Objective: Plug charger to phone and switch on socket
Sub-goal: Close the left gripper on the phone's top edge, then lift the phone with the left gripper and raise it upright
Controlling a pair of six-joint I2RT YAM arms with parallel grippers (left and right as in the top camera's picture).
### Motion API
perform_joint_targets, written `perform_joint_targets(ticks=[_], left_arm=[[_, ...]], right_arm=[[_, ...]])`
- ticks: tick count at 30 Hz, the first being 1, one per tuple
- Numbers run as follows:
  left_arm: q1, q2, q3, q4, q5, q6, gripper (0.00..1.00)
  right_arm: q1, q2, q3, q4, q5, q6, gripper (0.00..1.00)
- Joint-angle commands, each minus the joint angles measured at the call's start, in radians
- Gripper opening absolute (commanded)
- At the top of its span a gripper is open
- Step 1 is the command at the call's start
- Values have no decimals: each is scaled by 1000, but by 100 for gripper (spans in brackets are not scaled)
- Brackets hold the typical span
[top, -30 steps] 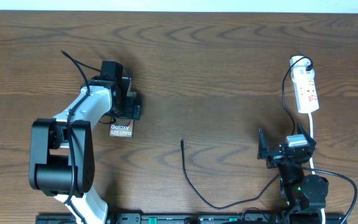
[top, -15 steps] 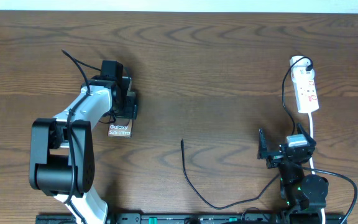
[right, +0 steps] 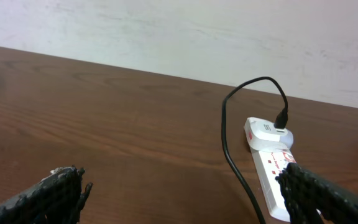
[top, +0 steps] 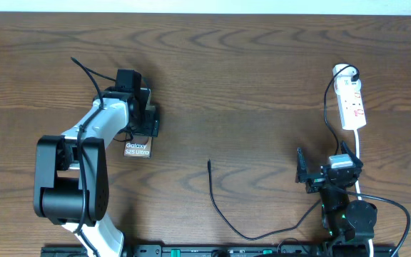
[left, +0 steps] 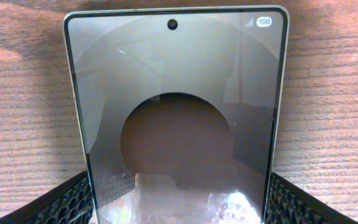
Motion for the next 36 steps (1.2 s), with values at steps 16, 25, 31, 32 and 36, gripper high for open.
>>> perform_joint_targets(ticks=[16,25,31,32,36], left_arm=[[1,50,-15,-15,-24,7,7],[1,-56,16,-60,-20,6,7],[1,-156,29,-68,33,-1,7],[1,-177,30,-68,64,-2,7],[1,-234,31,-67,139,-46,7]], right_arm=[[8,-2,-1,-4,5,-11,99],[8,-2,-1,-4,5,-11,99],[8,-2,-1,-4,5,-11,99],[8,-2,-1,-4,5,-11,99],[8,-2,-1,-4,5,-11,99]])
